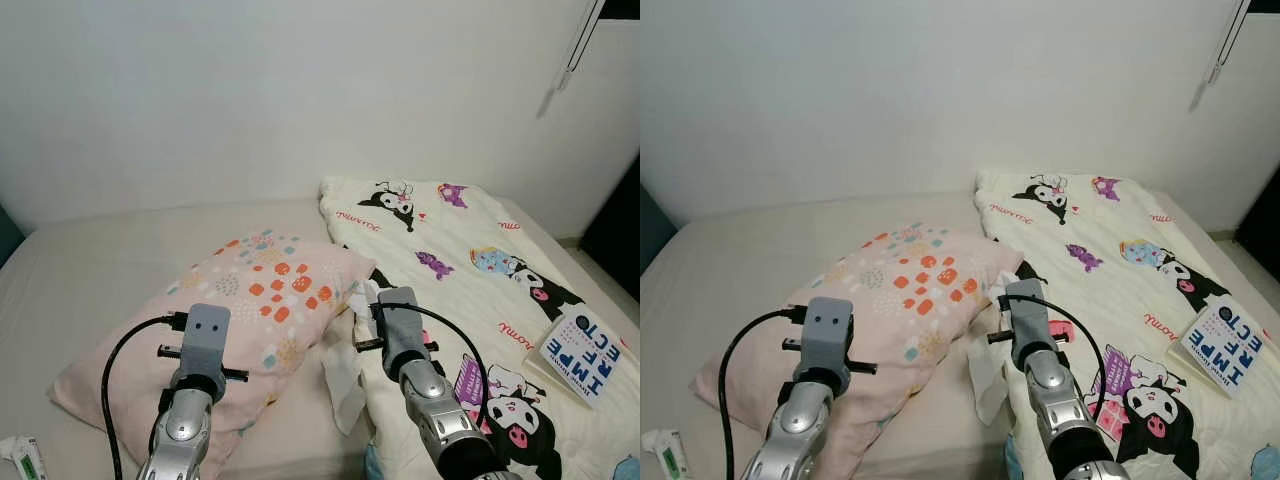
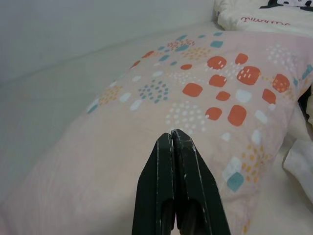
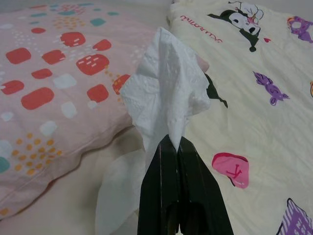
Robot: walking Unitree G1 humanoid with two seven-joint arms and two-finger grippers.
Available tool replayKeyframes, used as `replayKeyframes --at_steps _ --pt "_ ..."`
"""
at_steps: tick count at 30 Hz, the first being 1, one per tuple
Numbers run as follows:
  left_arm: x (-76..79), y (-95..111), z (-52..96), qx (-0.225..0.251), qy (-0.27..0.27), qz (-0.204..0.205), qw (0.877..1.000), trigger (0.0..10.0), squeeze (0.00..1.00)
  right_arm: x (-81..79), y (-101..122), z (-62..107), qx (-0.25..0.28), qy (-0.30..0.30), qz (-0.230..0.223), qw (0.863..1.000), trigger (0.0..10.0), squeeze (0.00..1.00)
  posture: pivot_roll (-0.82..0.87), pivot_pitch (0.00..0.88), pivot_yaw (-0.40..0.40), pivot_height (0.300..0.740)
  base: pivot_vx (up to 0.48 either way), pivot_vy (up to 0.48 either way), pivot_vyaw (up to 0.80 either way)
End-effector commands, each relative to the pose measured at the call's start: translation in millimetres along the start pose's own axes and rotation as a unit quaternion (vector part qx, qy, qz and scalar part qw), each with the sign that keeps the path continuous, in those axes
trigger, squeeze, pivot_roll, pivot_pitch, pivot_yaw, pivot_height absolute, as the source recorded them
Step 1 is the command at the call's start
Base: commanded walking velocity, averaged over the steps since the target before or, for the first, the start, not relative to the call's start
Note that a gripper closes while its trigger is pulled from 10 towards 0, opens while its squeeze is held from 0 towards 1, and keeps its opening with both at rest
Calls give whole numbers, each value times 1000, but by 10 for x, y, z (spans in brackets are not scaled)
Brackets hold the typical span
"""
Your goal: Clean up the room
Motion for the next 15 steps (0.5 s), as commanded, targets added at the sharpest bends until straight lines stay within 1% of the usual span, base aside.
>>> replayKeyframes --at_steps 1,8,11,15 --pt "-34 -43 2 -4 4 -3 1000 10000 0 -17 14 -4 5 3 -18 1000 10000 0 48 71 -22 740 0 0 0" --pt "-40 -37 4 -3 5 -5 1000 10000 0 -38 4 -3 2 10 -32 999 10000 0 49 70 -26 740 0 0 0" --pt "-41 -38 3 -3 7 -5 1000 10000 0 -57 13 -4 4 16 -32 999 10000 0 49 70 -27 740 0 0 -575" --pt "-41 -33 -1 -2 9 -4 1000 10000 0 -78 23 -11 4 21 -36 999 10000 0 51 68 -29 740 0 0 -800"
Point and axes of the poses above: a point about 5 cm out from each wrist's last joint towards the gripper, its own z axis pointing back from the gripper into the wrist, its own y axis along the axis of the wrist's last joint, x = y × z, the point moved 6 cm from there along -z, pointing out of the wrist towards the gripper, and after that the axes turned 13 degrees about -z, right-handed, at the moved point
